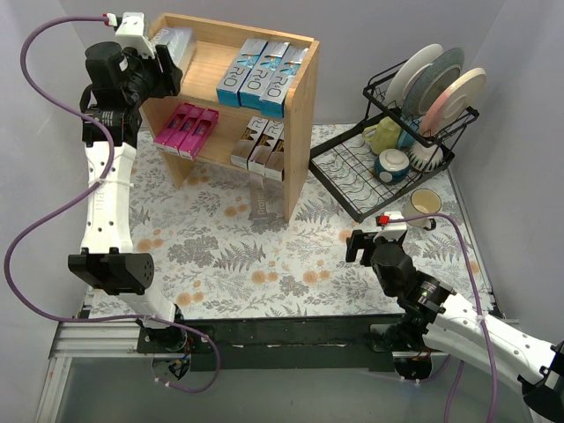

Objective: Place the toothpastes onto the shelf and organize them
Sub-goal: Place the toothpaste on the shelf.

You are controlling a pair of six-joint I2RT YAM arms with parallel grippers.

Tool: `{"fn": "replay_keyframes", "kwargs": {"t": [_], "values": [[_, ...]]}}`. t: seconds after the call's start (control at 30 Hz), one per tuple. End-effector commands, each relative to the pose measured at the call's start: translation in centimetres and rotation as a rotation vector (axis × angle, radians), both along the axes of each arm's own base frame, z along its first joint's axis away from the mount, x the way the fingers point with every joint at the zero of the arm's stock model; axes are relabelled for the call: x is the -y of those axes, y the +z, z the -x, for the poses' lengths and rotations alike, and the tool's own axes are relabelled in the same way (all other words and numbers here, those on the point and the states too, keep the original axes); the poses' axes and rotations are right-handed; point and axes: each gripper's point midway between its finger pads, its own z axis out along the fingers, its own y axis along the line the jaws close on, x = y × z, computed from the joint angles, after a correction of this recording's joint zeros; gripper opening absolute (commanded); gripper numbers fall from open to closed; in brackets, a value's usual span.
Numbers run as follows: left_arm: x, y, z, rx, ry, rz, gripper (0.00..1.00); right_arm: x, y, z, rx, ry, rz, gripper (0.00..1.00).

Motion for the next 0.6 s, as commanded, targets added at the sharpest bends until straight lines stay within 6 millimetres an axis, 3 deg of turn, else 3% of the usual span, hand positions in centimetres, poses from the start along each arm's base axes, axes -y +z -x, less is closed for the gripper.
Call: {"fn": "replay_keyframes", "kwargs": {"t": [0.0,0.13,0.3,0.57], "values": [[-0.3,3.6,2.5,0.092,0.026,0.025,0.54,-0.6,2.0,-0.5,0.042,0.000,-0.056,0.91],[-0.8,3.6,3.0,0.101,0.054,0.038,0.66,-0.5,2.0,-0.4,0.040,-0.001,-0.057,0.91],[-0.9,4.5,4.4,0.129,0.067,0.064,0.68,-0.5,1.7,-0.3,0.031,0.000,-0.054,0.91],[-1.3,3.2,5.2,0.093,0.093,0.068,0.68,-0.5,1.4,-0.3,0.025,0.003,-0.046,0.90]]}}
